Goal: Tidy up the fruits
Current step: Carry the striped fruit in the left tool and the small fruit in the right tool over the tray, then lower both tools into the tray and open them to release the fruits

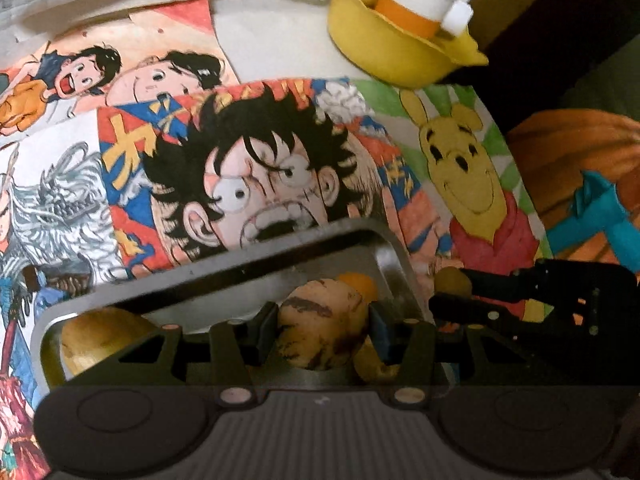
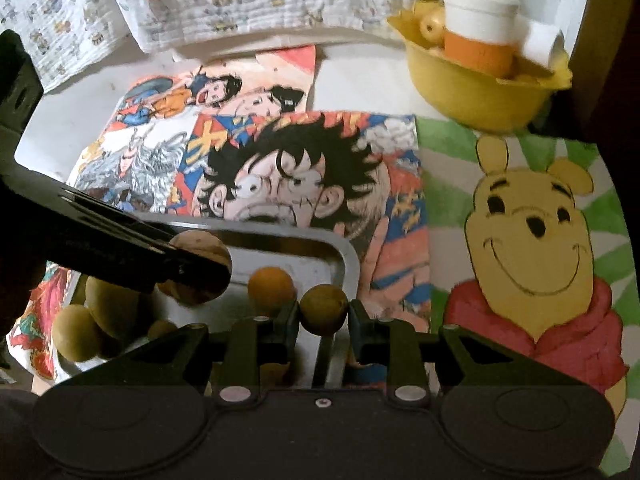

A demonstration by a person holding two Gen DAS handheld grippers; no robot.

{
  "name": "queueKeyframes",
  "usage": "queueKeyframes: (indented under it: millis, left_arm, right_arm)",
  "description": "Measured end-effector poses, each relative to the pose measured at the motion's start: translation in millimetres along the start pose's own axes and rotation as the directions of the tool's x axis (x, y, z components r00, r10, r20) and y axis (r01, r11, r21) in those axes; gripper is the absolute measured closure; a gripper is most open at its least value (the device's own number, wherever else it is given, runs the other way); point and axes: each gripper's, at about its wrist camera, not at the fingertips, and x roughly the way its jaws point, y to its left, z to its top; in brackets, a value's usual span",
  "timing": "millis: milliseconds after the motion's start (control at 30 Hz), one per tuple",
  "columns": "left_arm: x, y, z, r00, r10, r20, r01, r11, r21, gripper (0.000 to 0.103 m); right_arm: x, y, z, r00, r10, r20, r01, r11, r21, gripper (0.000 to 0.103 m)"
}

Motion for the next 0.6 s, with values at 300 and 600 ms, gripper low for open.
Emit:
queueKeyframes:
  millis: [300,600]
  left_arm:
    - [9,-9,-10,0.999,0.026,-0.044,-0.025,0.999,0.025,0.051]
    - [18,-4,-6,0.993,0.082,-0.087,-0.083,0.997,-0.005,0.051]
  right_arm:
    - [5,-3,-4,0.998,0.032,-0.059,-0.033,0.999,-0.013,0.075]
    - [12,-4,5,0.997,0.041,-0.069,-0.043,0.999,-0.030,0.074]
